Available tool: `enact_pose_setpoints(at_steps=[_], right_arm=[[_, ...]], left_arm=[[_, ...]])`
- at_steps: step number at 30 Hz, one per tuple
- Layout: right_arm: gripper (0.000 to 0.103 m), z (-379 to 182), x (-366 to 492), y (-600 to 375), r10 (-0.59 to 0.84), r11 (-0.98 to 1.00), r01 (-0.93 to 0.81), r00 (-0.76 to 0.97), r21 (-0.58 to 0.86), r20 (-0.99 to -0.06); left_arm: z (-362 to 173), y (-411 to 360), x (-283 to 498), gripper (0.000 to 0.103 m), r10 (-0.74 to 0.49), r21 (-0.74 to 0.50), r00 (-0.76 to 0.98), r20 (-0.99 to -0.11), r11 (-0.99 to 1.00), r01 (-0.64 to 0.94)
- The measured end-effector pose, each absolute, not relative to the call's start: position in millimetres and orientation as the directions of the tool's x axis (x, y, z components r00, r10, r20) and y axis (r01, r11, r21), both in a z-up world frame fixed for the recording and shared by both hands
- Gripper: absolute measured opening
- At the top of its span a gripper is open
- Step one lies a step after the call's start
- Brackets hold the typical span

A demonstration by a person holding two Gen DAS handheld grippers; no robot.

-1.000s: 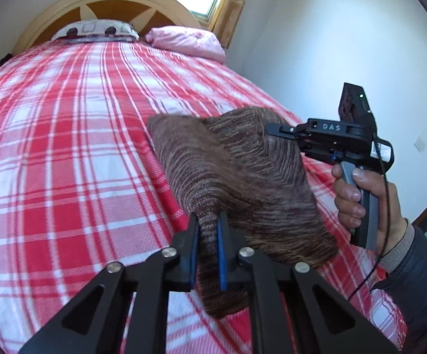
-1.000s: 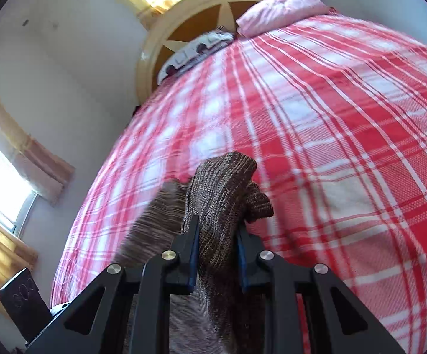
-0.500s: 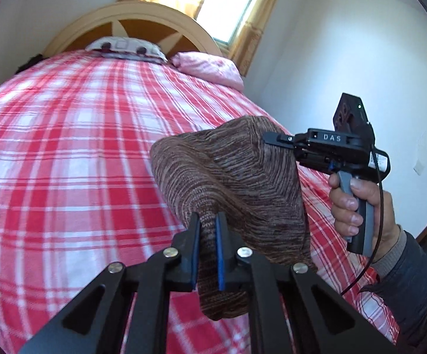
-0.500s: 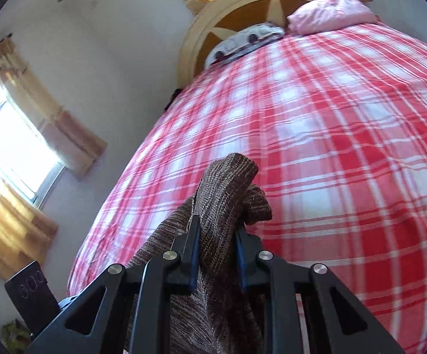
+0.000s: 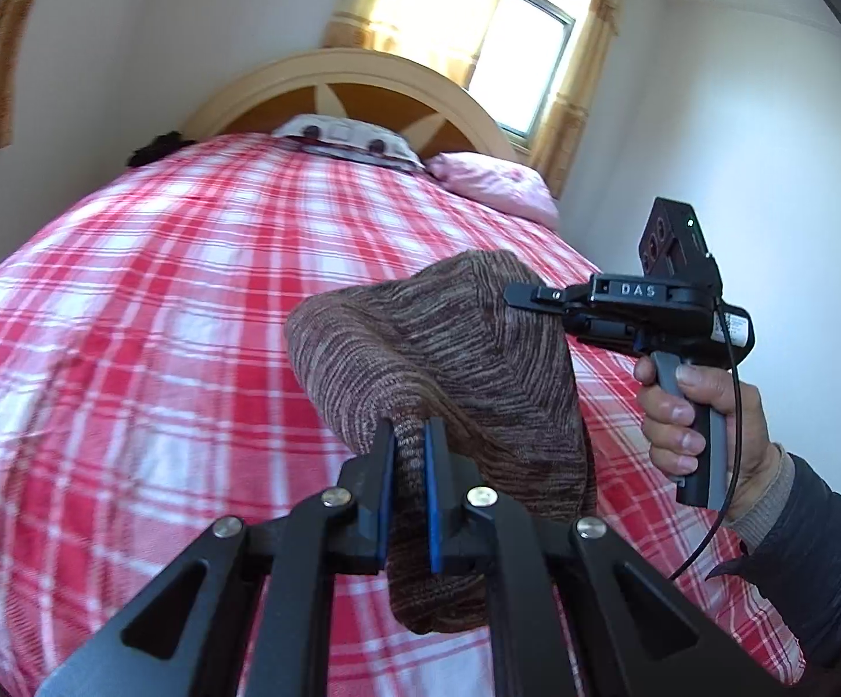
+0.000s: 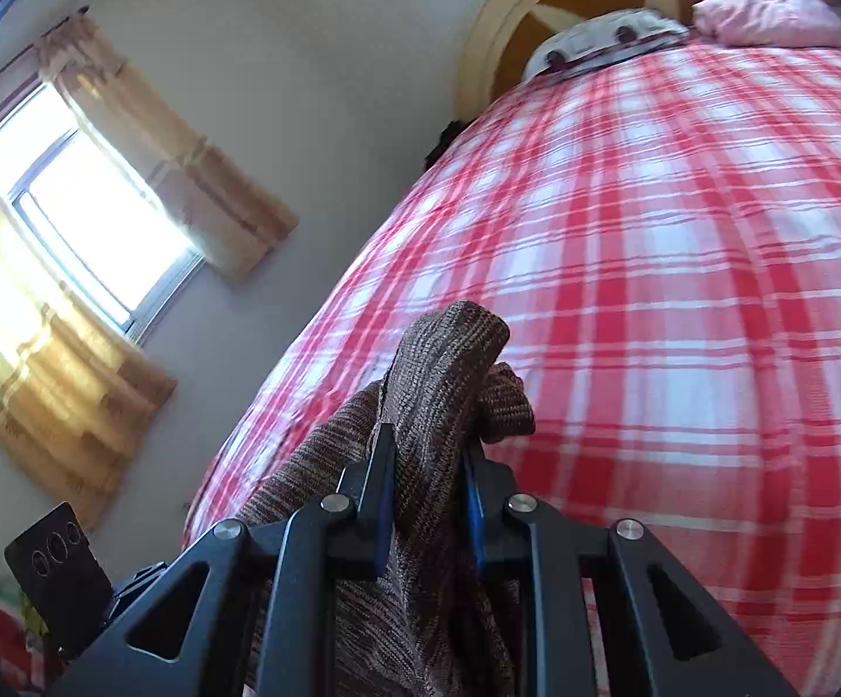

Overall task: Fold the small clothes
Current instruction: 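Lift the sweater end with both grippers and fold it over the rest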

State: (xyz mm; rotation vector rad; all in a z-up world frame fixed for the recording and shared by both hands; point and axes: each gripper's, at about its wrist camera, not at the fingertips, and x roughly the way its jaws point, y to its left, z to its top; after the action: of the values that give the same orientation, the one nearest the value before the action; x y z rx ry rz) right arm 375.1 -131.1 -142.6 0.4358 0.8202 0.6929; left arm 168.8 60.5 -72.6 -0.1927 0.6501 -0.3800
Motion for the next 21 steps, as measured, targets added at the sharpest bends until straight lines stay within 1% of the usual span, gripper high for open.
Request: enact_pose_setpoints(at_steps=[10, 18, 21], right_arm=[[0.02, -162, 393, -43, 0.759, 0.651, -0.443, 0.386, 0.616, -0.524], [0.02, -198, 411, -10, 0.734, 0.679, -0.409, 0.35, 0.61, -0.582], [0.02, -211, 420, -13, 0.714, 0.7, -0.385, 0.352, 0.602, -0.605]], left_arm=[[-89, 131, 147, 0.009, -0.307, -0.308, 0.767, -0.564, 0.939, 0.149], [-133, 152, 144, 0.009, -0.264, -0.309, 0.721, -0.641, 0.948, 0.072], [-146, 149, 140, 0.011, -0.234, -0.257, 0.704, -0.671, 0.963, 0.074]])
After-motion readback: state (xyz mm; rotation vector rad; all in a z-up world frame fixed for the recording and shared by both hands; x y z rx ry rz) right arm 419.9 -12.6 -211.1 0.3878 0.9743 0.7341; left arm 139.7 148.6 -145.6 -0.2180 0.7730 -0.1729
